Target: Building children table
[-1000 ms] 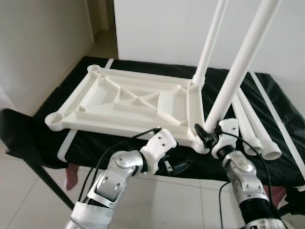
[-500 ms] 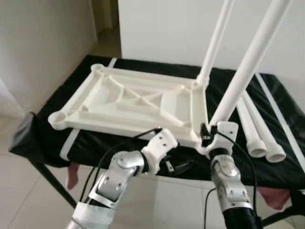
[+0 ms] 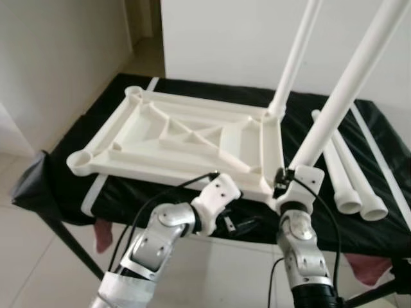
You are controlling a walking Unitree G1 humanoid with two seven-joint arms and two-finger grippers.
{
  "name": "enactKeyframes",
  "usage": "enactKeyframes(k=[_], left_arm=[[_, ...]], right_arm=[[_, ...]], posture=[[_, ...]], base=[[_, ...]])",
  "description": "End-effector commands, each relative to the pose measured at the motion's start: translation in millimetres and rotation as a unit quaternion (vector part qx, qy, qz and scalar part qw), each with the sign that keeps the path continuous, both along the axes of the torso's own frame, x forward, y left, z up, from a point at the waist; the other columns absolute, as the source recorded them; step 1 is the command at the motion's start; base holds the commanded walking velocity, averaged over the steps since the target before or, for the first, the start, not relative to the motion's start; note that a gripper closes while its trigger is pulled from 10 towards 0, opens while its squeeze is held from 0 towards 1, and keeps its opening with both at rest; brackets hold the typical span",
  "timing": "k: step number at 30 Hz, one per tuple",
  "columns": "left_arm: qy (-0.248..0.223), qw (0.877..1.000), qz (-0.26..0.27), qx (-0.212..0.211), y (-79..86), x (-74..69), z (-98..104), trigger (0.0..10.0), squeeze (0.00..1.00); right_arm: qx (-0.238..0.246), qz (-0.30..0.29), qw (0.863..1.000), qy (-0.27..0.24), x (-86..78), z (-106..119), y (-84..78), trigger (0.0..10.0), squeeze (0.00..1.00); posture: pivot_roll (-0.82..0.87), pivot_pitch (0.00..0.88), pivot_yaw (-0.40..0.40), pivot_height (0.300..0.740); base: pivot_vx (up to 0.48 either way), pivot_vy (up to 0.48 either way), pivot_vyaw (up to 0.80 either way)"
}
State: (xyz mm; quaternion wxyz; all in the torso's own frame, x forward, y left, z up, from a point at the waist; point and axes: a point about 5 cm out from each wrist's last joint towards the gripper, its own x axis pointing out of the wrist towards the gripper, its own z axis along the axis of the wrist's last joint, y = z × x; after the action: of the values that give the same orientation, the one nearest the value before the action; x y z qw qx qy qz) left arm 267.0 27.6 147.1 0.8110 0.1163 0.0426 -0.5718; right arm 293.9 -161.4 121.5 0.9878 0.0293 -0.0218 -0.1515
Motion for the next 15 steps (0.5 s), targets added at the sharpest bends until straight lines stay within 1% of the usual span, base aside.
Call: enactKeyframes(k=[1, 9, 15], left_arm=[[-0.008, 0.999, 0.036, 0.006, 1.4, 3.1, -1.5, 10.0, 0.00], [-0.007, 0.999, 0.038, 0.006, 1.3, 2.0, -2.9, 10.0, 0.00], [-0.006, 0.999, 0.039, 0.005, 1.3, 2.2, -2.7, 10.0, 0.00]], right_arm=[[0.007, -0.017, 0.999, 0.046, -8.1, -19.9, -6.8, 10.0, 1.00], [0.010, 0.001, 0.999, 0.031, -7.5, -17.8, -8.2, 10.0, 1.00], [0.014, 0.030, 0.999, 0.030, -6.1, -17.4, -10.8, 10.0, 1.00]], posture=[[0.00, 0.000, -0.023, 0.740], [0.01, 0.000, -0.025, 0.740], [0.01, 0.000, -0.028, 0.740]], base=[[0.000, 0.000, 0.00], [0.000, 0.000, 0.00], [0.000, 0.000, 0.00]])
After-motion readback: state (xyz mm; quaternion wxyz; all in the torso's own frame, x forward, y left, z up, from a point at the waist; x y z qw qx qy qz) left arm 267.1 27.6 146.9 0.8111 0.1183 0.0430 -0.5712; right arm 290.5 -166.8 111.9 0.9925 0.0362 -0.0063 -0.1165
